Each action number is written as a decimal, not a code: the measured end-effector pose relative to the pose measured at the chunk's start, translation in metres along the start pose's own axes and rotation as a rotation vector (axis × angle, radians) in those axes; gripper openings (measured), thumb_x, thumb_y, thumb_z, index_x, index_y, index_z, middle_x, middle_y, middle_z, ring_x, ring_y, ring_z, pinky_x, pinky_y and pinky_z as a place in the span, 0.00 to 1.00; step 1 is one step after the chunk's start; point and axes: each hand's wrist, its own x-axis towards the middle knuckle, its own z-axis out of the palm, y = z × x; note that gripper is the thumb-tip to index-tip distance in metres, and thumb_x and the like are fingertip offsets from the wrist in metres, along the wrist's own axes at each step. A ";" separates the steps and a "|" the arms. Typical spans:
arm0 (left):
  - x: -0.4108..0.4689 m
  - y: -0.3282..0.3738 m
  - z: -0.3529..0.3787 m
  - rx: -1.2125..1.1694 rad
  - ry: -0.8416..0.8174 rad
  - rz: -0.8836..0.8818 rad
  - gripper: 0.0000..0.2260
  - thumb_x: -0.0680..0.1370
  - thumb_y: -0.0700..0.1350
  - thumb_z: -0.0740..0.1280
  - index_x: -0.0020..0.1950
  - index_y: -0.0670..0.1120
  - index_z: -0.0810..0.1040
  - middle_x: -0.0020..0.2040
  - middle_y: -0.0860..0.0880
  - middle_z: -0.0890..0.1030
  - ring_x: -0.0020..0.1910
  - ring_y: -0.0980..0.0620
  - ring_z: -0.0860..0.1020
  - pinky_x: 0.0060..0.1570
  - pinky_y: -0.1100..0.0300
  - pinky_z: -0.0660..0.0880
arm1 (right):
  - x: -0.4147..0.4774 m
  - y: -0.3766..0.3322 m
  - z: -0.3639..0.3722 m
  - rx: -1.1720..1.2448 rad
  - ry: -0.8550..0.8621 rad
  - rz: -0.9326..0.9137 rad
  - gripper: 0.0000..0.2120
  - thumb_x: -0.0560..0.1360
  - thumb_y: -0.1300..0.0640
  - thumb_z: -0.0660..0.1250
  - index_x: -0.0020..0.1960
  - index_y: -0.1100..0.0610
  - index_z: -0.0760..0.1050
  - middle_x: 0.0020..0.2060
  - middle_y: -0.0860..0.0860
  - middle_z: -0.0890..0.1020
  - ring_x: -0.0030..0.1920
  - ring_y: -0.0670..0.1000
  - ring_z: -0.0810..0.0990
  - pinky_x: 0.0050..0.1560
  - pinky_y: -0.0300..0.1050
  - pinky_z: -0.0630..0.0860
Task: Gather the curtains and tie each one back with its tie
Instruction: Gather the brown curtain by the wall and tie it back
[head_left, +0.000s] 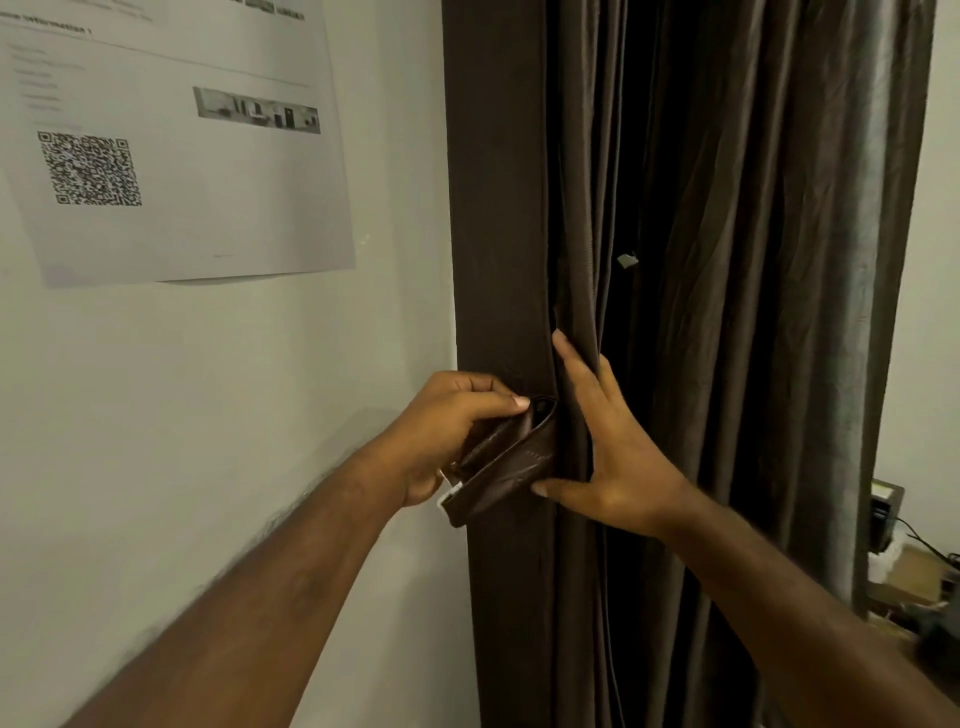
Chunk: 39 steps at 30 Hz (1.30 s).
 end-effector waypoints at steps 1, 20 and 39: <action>0.001 0.001 0.001 0.000 0.001 0.011 0.06 0.77 0.45 0.68 0.42 0.46 0.83 0.41 0.45 0.83 0.42 0.48 0.83 0.45 0.56 0.79 | 0.001 0.000 0.002 -0.010 0.014 0.002 0.63 0.67 0.54 0.82 0.77 0.29 0.36 0.81 0.39 0.44 0.77 0.30 0.40 0.65 0.16 0.46; -0.003 0.005 -0.005 -0.027 -0.068 0.010 0.07 0.80 0.43 0.64 0.52 0.44 0.81 0.40 0.47 0.83 0.39 0.54 0.82 0.42 0.61 0.79 | -0.003 -0.022 0.041 0.733 0.670 0.135 0.16 0.79 0.55 0.57 0.44 0.48 0.83 0.41 0.50 0.84 0.46 0.51 0.83 0.53 0.47 0.80; -0.027 0.004 0.008 0.477 0.150 0.262 0.14 0.72 0.32 0.69 0.41 0.52 0.82 0.40 0.54 0.83 0.38 0.55 0.82 0.39 0.65 0.81 | 0.003 -0.039 0.030 1.120 0.777 0.539 0.14 0.81 0.49 0.65 0.59 0.56 0.81 0.53 0.54 0.86 0.54 0.50 0.86 0.55 0.48 0.81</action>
